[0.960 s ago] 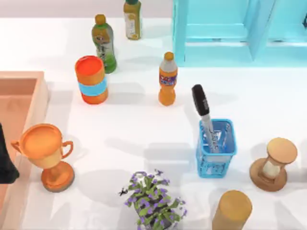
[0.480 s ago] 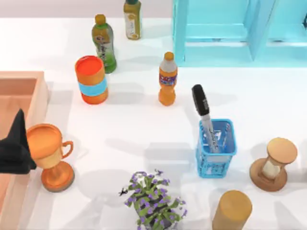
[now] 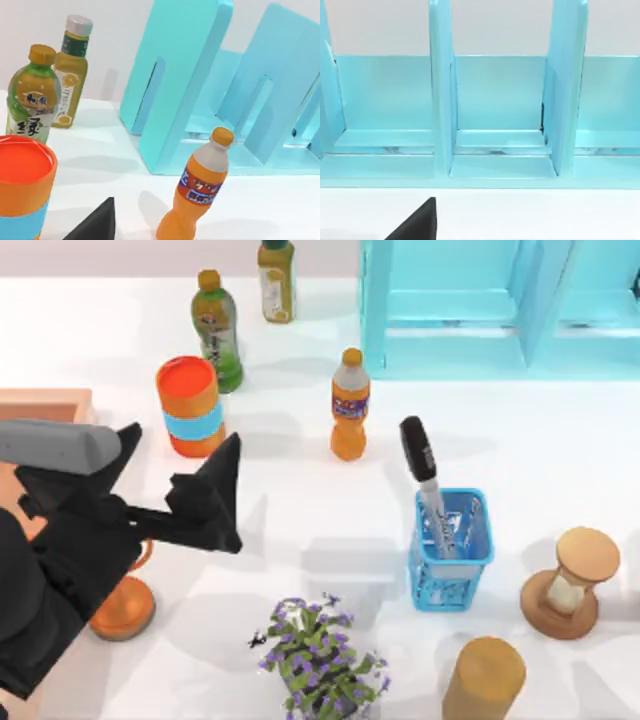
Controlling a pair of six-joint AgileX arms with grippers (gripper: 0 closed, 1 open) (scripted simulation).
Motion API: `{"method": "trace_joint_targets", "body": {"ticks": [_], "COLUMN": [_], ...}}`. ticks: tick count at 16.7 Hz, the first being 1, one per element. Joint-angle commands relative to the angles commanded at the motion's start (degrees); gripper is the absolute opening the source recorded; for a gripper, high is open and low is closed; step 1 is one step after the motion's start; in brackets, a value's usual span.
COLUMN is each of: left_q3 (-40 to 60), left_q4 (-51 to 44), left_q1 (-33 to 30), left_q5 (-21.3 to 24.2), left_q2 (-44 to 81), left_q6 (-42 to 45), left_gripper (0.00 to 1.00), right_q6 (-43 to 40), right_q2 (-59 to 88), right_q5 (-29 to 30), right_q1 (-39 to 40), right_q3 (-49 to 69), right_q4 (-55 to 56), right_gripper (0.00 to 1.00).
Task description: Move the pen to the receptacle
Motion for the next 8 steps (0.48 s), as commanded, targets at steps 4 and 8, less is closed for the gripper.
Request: {"method": "trace_joint_targets", "body": {"ticks": [4,8], "left_q3": [4.8,7.9], "left_q4": [14.6,25.7], "left_q1": [-11.3,-19.4], "left_q5": [-3.3,-6.3], "left_q2": [23.2,40.5], "left_q6": [-7.4,-13.3], "left_gripper": [1.0,1.0], "right_q6": [0.0,0.0], "right_q2": [0.0,0.0], "right_q5": [0.0,0.0], "right_q1": [0.0,0.0], "right_q3": [0.0,0.0], "right_q4": [0.0,0.0], "right_gripper": [1.0,1.0]}}
